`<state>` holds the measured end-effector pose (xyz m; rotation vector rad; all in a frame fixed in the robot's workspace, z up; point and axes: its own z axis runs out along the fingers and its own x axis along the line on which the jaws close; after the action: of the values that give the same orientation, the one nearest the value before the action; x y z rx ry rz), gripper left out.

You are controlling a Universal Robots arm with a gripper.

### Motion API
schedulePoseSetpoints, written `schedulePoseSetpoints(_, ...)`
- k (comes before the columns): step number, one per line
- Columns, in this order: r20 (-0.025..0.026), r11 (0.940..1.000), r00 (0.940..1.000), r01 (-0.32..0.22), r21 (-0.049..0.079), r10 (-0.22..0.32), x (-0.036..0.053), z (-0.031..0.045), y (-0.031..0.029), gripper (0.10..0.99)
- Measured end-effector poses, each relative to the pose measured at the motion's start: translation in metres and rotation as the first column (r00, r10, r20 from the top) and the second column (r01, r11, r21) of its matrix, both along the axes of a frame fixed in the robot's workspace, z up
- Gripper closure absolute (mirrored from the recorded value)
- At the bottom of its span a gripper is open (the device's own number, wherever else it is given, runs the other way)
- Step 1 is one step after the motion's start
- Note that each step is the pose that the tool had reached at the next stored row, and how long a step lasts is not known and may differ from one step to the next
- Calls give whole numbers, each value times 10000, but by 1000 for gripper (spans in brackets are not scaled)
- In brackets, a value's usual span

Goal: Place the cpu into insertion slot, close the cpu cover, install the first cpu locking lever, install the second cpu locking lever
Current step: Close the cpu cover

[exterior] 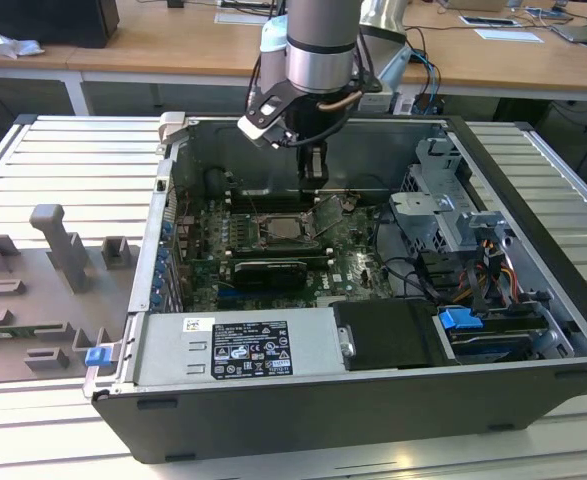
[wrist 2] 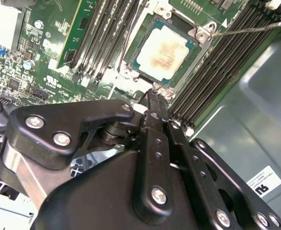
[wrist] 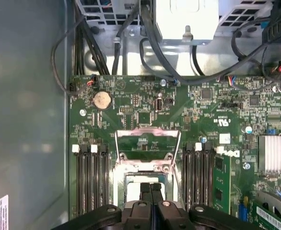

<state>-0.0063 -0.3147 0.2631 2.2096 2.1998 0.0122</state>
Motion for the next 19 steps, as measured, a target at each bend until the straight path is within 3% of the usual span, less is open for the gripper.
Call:
schedulePoseSetpoints(4, -1, 10000, 10000, 0, -2, 0, 122, 1, 0, 980)
schedulePoseSetpoints(6, 1, 10000, 10000, 0, 0, 0, 267, -1, 0, 980)
schedulePoseSetpoints(11, 0, 9999, 9999, -130, -2, 130, 431, -5, 0, 980)
schedulePoseSetpoints(19, 0, 9999, 9999, -128, -2, 128, 579, -15, 0, 980)
